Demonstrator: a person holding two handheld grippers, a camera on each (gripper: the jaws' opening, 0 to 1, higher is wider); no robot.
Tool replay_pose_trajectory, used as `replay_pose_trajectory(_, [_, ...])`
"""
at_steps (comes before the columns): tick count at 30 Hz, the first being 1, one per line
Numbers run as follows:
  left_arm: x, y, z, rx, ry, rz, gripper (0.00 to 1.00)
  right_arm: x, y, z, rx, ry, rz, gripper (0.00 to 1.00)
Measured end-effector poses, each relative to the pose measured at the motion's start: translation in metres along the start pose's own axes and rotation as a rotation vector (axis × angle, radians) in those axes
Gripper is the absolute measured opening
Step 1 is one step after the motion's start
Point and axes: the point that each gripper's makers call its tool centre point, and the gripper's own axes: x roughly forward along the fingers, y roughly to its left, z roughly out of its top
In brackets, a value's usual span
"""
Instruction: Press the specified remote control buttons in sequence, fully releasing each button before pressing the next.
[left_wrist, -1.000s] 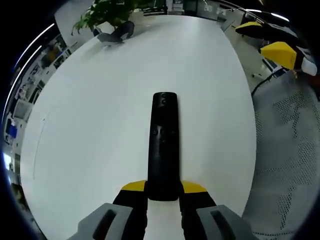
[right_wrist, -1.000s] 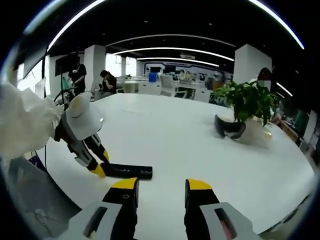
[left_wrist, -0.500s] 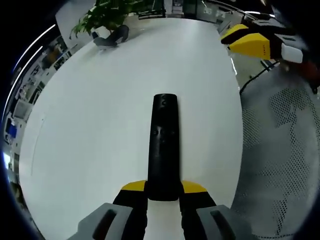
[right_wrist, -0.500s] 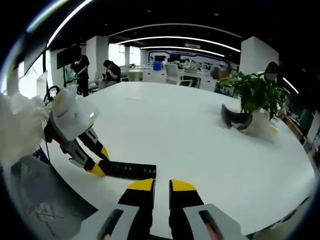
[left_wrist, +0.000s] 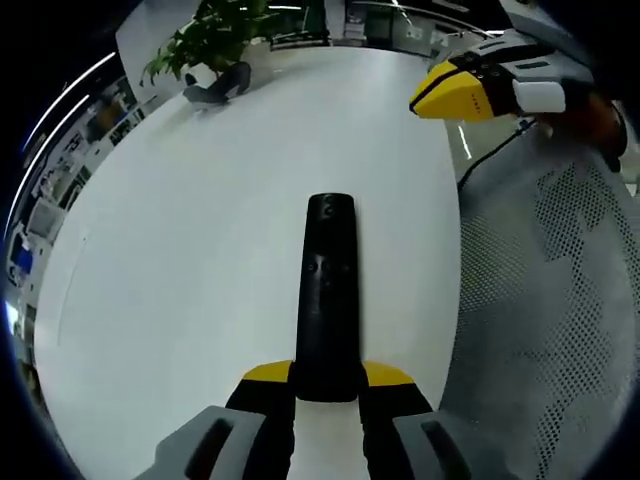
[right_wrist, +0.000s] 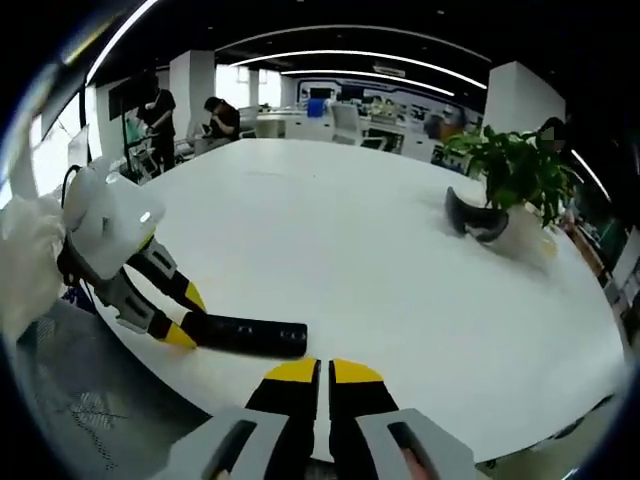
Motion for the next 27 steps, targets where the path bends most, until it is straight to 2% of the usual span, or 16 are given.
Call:
replay_pose_trajectory(9, [0.000, -0.008, -0.001, 0.022, 0.017, -0.018, 0.23, 0.004, -0.010, -0.014, 0.035, 0.080, -0.043, 0.00])
replay_pose_trajectory(18, [-0.002, -0.020, -0.006, 0.044, 0.027, -0.025, 0.23, 0.003, -0.016, -0.017, 0.076, 0.098, -0.068, 0.00])
replay_pose_trajectory(22, [-0.003, -0.022, -0.007, 0.048, 0.020, -0.033, 0.23, 0.004, -0.013, -0.021, 0.046, 0.126, -0.067, 0.00])
replay_pose_trajectory(27, [-0.003, -0.027, -0.008, 0.049, 0.011, -0.034, 0.23, 0.003, -0.013, -0.022, 0.055, 0.130, -0.064, 0.00])
